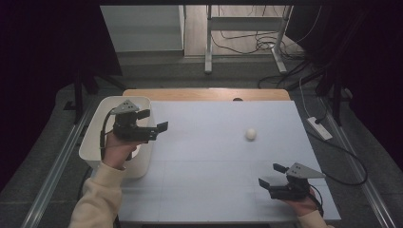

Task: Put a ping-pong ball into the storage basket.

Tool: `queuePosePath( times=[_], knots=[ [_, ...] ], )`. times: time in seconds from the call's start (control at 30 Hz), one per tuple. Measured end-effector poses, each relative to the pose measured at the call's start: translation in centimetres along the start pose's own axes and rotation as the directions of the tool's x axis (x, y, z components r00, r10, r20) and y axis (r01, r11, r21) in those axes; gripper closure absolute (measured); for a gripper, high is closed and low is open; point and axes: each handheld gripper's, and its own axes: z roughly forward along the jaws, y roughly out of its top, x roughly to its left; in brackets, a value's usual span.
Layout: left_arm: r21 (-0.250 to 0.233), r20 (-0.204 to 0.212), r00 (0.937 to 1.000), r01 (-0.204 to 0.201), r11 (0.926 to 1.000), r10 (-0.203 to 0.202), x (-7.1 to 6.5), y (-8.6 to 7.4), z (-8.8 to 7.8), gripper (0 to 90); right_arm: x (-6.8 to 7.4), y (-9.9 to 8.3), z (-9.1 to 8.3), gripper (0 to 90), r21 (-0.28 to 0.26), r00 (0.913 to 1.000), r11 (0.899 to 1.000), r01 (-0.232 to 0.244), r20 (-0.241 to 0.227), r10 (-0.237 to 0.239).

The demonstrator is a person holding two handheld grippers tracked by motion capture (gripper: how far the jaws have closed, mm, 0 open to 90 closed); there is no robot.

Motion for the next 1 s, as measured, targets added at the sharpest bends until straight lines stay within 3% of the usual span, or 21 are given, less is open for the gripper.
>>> queuePosePath(
  times=[1.0],
  knots=[
    [0.021, 0.063, 0.9969, -0.049, 0.9986, 0.047, -2.6, -0.2, 2.1, 10.5, 0.0, 0.0, 0.1, 14.3, -0.002, 1.0000, 1.000, 0.000, -0.001, 0.000]
  ],
)
